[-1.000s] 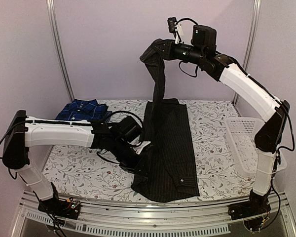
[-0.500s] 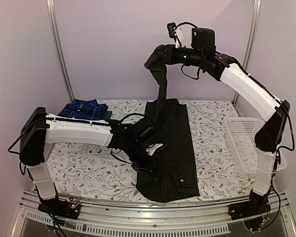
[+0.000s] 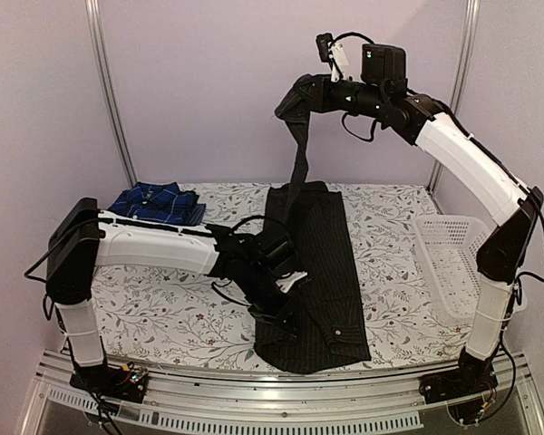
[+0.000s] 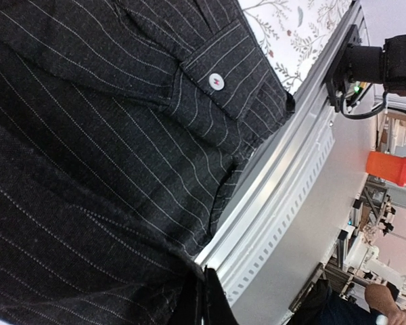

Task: Fold and stack the long sleeve shirts
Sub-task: Fold the 1/3-folded shirt at the center of the board, then place the sleeve of the rectangle-folded shirt.

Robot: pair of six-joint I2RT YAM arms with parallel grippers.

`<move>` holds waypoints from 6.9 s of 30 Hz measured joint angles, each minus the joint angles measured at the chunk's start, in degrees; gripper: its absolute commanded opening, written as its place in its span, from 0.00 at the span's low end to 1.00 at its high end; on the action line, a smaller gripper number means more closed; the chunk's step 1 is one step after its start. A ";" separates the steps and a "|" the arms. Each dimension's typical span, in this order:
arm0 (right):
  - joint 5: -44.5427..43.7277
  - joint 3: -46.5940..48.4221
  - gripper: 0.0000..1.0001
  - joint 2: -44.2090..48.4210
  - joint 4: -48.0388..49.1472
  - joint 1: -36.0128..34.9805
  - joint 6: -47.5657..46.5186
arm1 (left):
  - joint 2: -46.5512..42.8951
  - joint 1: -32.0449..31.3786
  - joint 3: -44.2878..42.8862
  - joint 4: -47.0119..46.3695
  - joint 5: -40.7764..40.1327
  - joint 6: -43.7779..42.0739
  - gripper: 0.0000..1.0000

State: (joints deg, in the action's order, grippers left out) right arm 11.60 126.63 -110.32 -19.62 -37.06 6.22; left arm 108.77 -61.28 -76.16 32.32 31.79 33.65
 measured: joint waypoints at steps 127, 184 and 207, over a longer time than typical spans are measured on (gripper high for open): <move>12.55 -22.77 0.00 -28.81 5.03 -2.95 13.20 | -22.27 -6.51 24.39 2.86 -37.24 23.02 0.42; 11.98 -21.20 0.00 -28.92 2.19 -2.73 10.40 | -32.46 -0.26 31.58 -8.33 -27.19 23.32 0.29; -0.81 -20.74 0.00 -1.88 -15.78 -2.12 3.65 | -13.81 12.04 30.36 -18.29 -17.00 10.97 0.11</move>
State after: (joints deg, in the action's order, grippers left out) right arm 10.79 105.89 -112.20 -35.40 -39.18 9.87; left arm 94.96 -49.23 -45.80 14.02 14.79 44.62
